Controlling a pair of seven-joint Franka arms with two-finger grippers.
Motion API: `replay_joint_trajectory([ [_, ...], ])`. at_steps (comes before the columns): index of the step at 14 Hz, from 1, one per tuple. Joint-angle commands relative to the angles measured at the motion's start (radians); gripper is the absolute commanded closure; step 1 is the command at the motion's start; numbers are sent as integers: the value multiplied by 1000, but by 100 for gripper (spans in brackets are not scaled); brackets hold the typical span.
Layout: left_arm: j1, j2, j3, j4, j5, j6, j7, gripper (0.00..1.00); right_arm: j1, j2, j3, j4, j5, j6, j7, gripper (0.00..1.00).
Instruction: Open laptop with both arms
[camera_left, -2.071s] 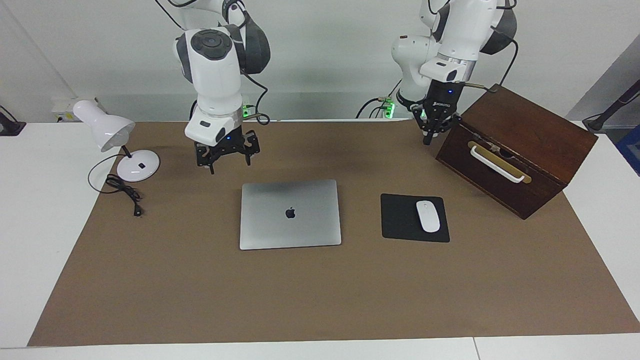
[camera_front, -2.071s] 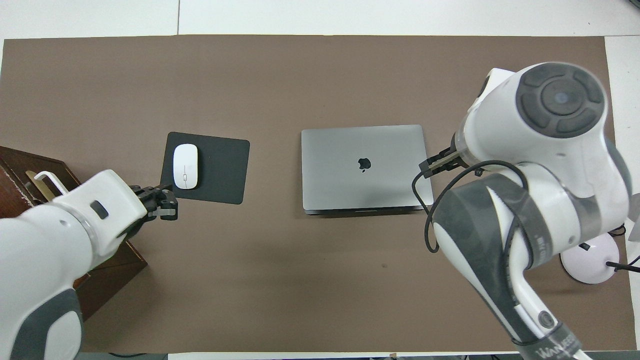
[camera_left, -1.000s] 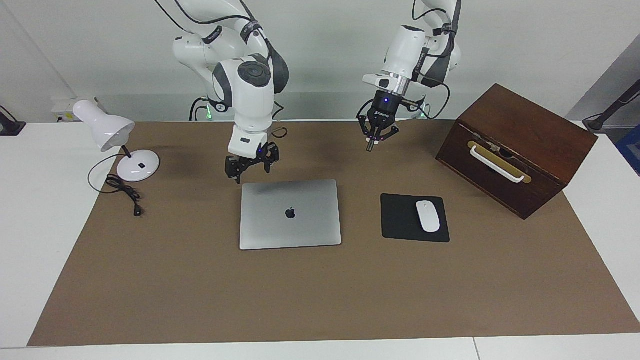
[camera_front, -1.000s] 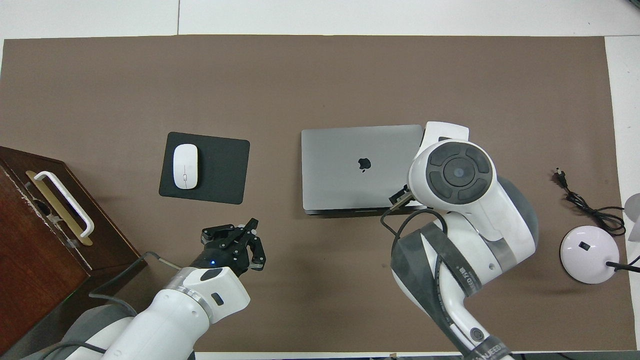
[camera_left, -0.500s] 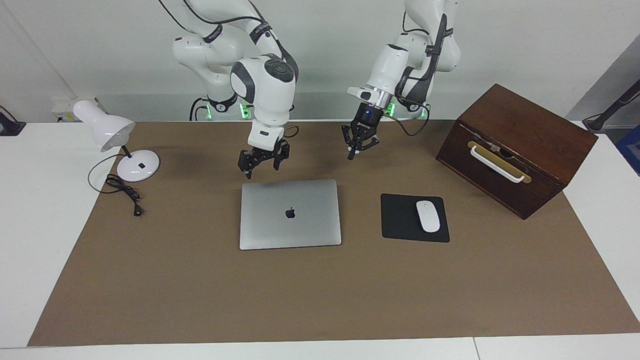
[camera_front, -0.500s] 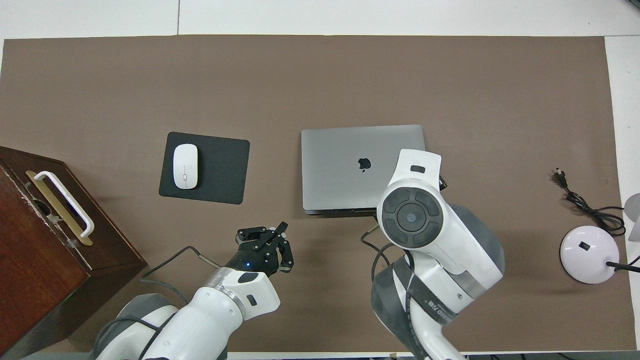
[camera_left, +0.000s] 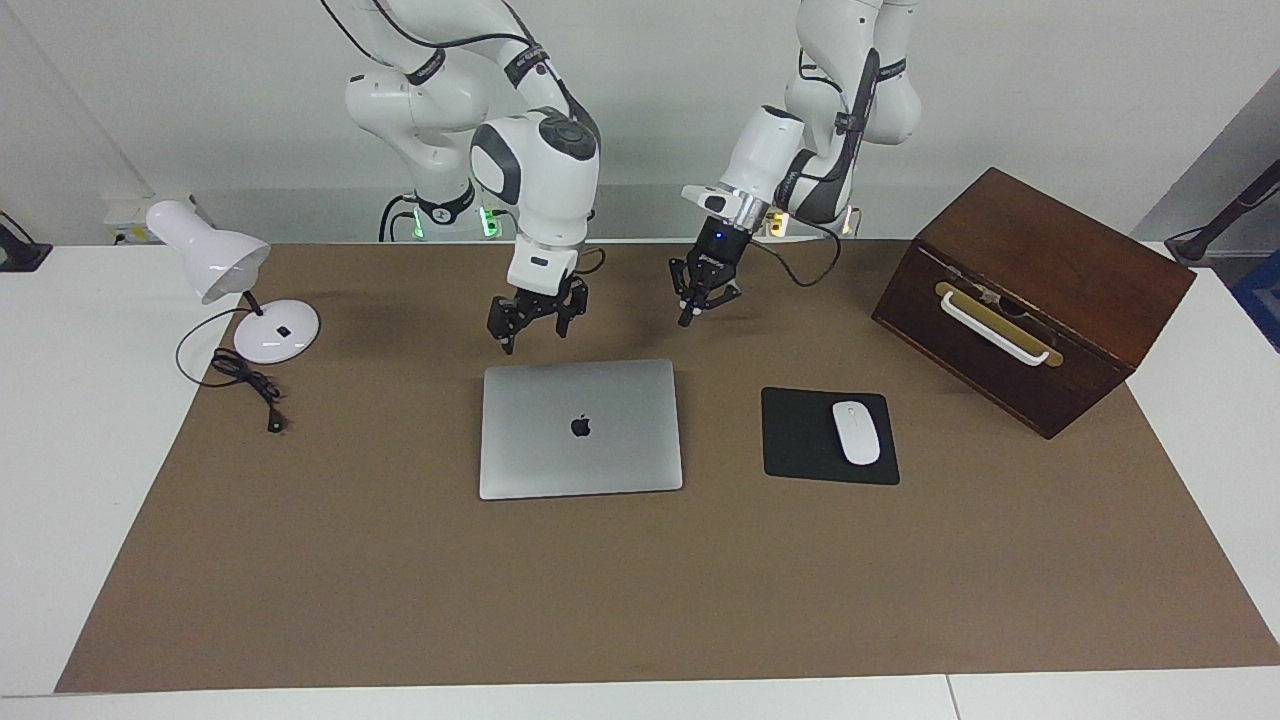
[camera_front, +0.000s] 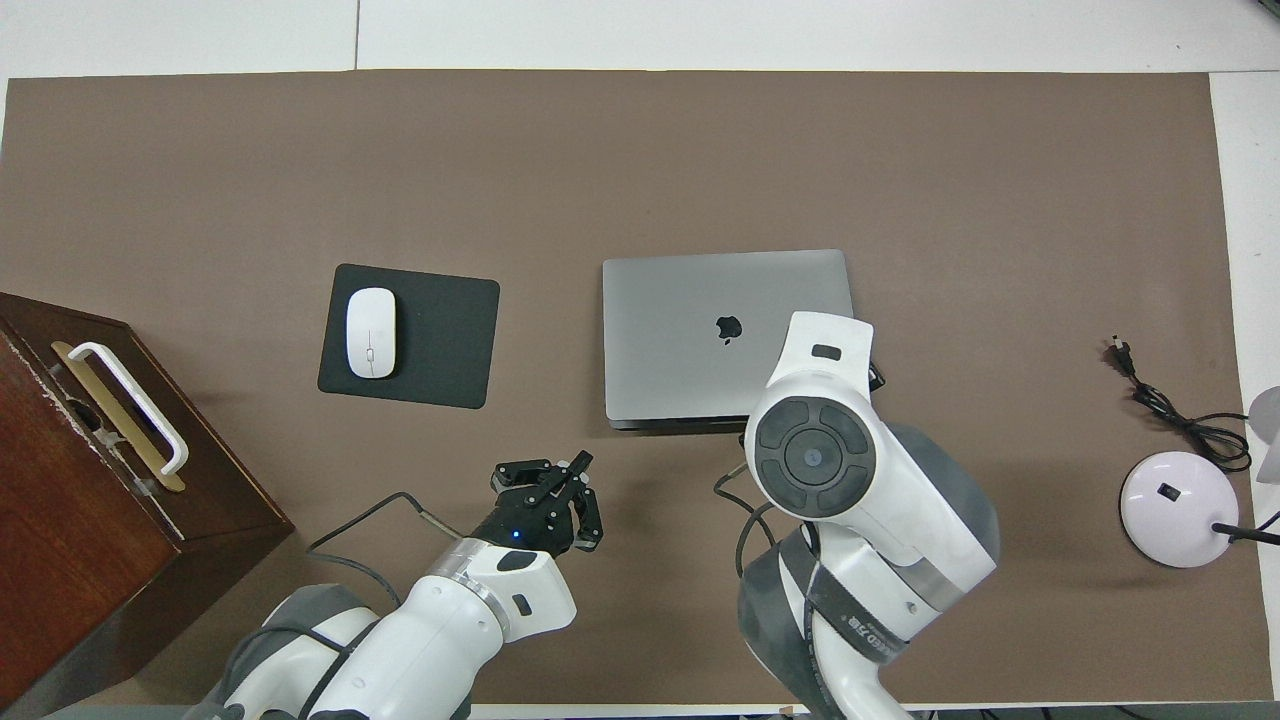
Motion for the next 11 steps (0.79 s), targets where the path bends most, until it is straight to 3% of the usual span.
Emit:
replay_joint_trajectory([
  [1,-16,47,6,-9,-6,65,33,100,14,-28,13,-63,-65,39,80,0],
  [7,-32,108,6,5,-12,92,33,100,17,-12,16,-90,-81,103,120,0],
  [11,-77,156,8,40,-54,92,33,100,34,13,18,-113,-164,128,205,0],
])
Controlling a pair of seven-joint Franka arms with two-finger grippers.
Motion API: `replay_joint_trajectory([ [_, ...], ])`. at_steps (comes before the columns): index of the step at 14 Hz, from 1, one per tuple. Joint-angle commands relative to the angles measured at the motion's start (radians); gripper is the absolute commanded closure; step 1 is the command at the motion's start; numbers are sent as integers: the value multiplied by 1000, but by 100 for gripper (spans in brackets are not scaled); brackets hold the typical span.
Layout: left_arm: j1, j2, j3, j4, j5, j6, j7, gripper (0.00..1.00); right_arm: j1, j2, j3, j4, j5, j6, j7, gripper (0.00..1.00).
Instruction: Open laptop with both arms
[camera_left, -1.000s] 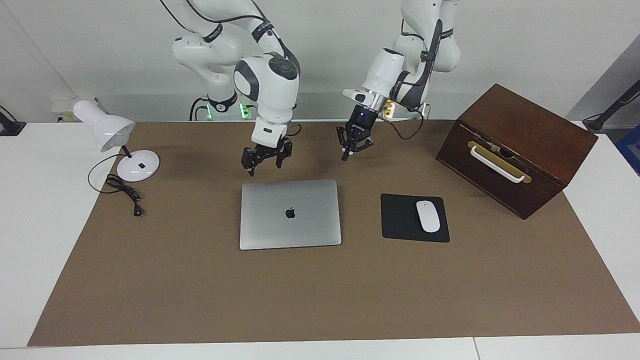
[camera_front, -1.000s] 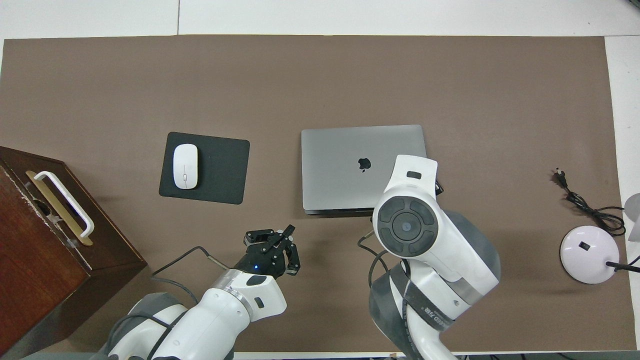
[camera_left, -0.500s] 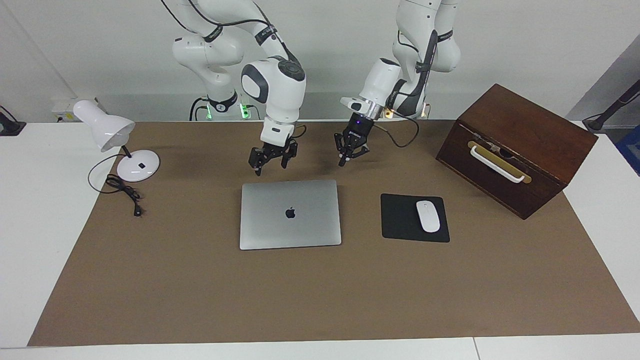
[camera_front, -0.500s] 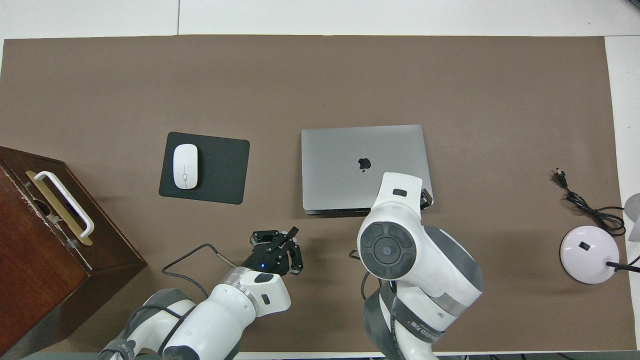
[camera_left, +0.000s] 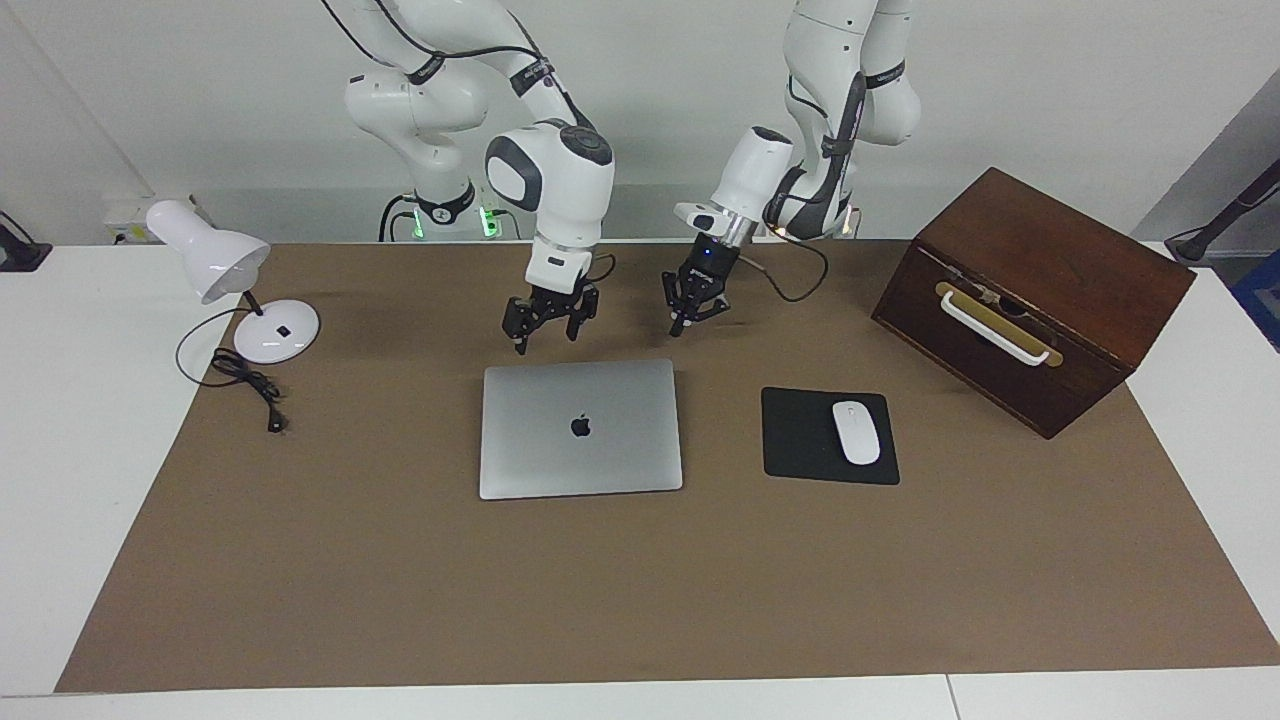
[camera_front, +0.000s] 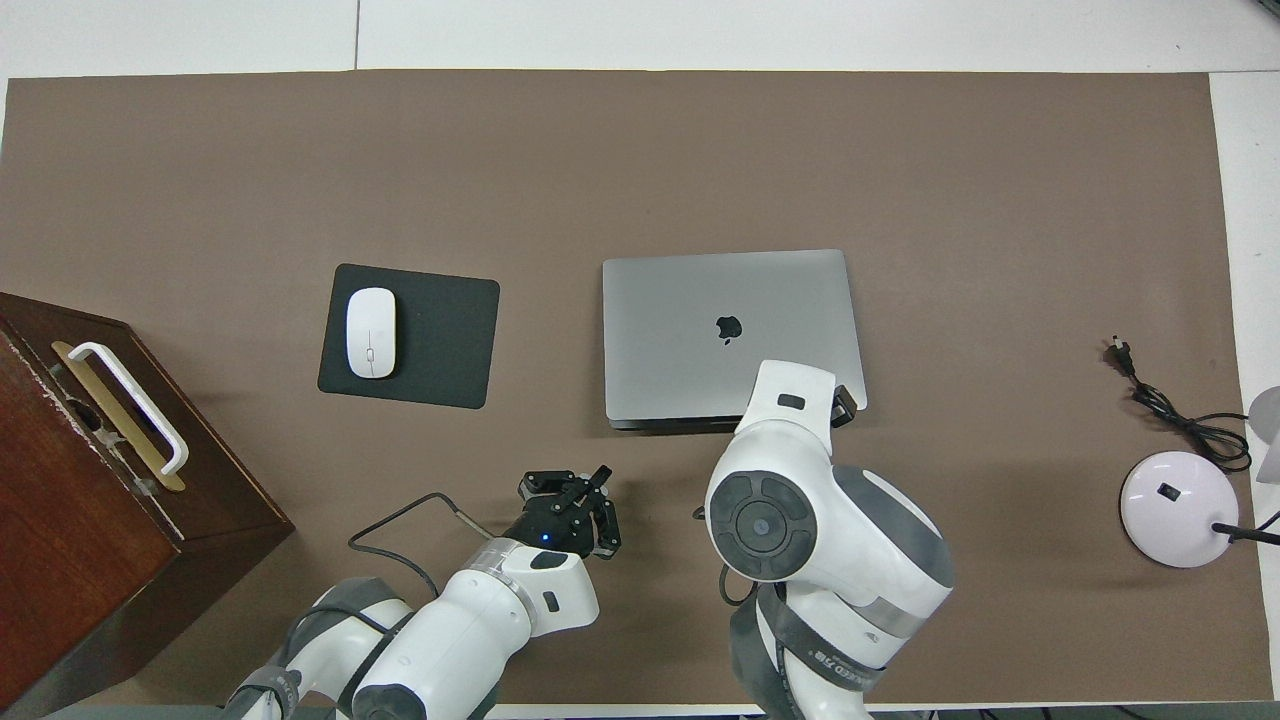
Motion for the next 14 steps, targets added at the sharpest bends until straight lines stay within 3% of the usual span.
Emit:
replay_joint_trajectory([
  [1,-32,49,9,35,-38,27,18,100,-2,7,6,-37,-43,68,42,0],
  [14,-65,146,16,118,-78,27,18,100,-15,55,4,-37,-76,139,42,0],
])
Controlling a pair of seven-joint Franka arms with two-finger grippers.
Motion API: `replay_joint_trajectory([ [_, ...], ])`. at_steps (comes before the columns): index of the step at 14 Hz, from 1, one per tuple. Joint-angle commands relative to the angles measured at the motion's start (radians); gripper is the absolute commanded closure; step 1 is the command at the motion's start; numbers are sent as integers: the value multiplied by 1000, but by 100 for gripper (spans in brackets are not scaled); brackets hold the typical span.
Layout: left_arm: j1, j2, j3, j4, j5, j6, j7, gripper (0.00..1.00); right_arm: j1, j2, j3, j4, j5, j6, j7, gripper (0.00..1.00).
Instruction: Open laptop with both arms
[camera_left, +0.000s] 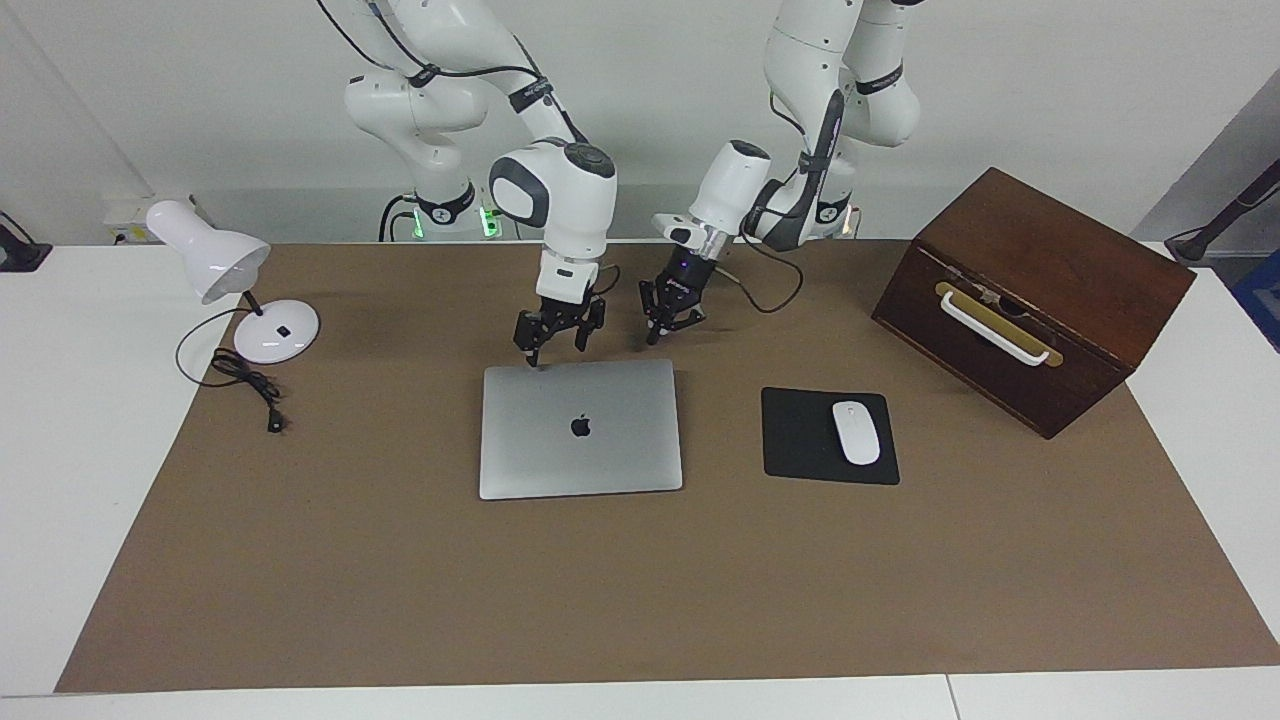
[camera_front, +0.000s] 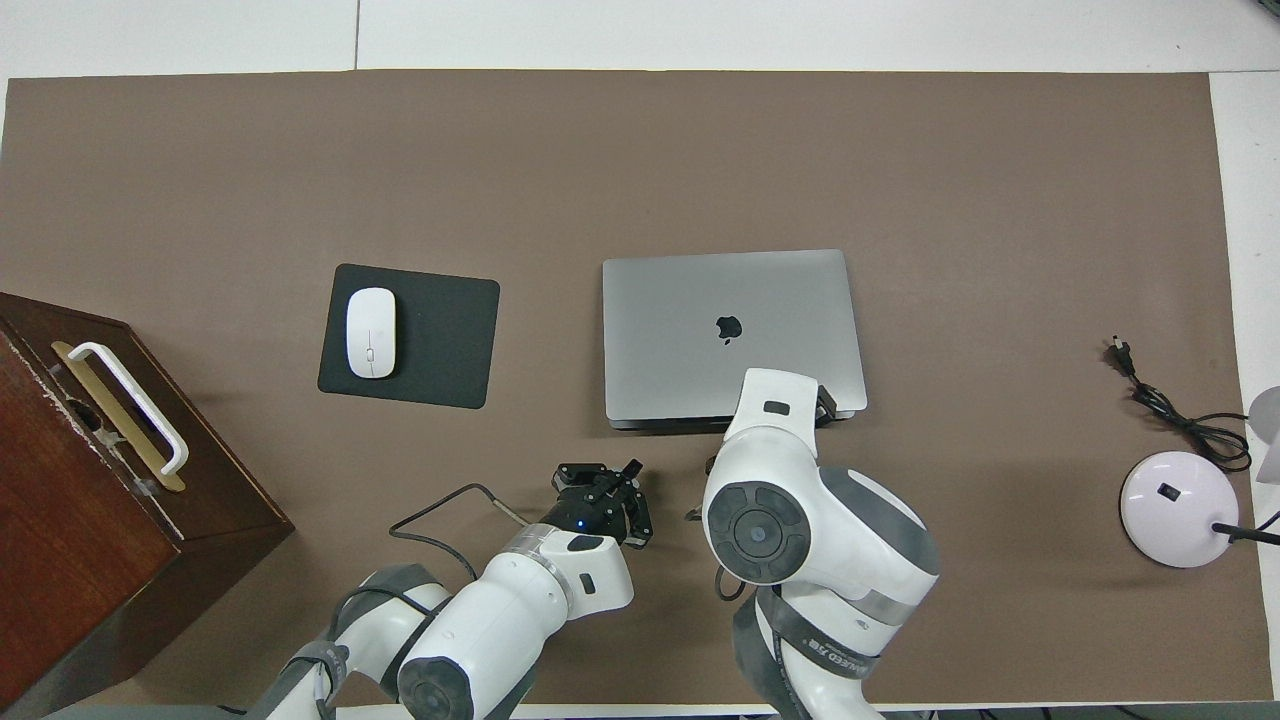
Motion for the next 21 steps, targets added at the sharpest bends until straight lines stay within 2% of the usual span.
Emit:
replay_joint_trajectory([
  [1,-21,44,16,35,-25,20,18,100,-16,5,7,-10,-44,31,27,0],
  [14,-11,127,36,115,-25,23,18,100,-23,24,5,1,-116,78,26,0],
  [21,-11,136,57,118,-25,26,20,100,-25,24,5,8,-148,78,26,0],
])
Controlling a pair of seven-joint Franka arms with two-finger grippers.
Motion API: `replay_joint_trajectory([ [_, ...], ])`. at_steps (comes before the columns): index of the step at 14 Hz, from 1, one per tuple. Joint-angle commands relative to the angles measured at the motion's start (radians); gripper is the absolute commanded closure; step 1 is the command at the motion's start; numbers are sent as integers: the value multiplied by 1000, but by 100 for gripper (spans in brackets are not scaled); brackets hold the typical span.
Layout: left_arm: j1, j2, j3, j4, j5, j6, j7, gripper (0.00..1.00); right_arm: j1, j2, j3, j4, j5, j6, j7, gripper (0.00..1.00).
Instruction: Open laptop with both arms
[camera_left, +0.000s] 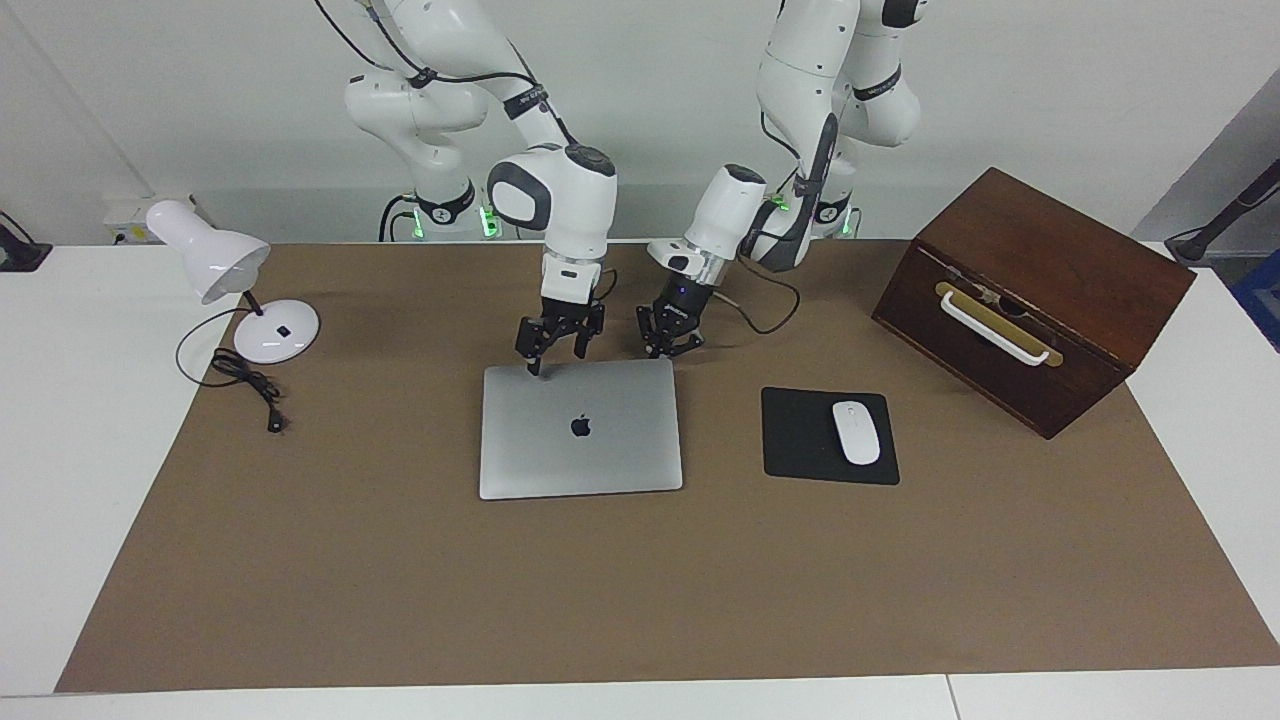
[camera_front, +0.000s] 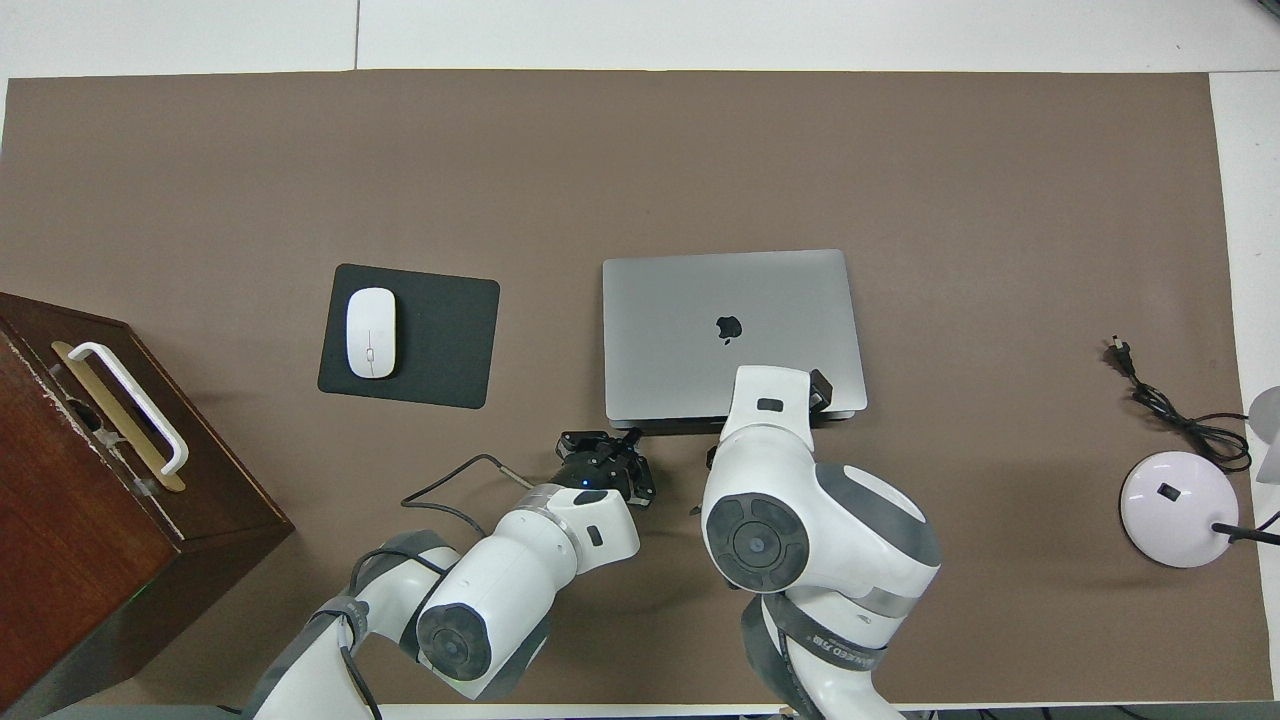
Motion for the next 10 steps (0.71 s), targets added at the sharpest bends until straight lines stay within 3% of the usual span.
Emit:
replay_joint_trajectory([
  [1,-11,25,12,19,-20,24,20,100,-16,12,6,5,-37,26,25,0],
  [10,-7,25,13,30,-20,24,18,100,-16,14,6,7,-38,26,24,0],
])
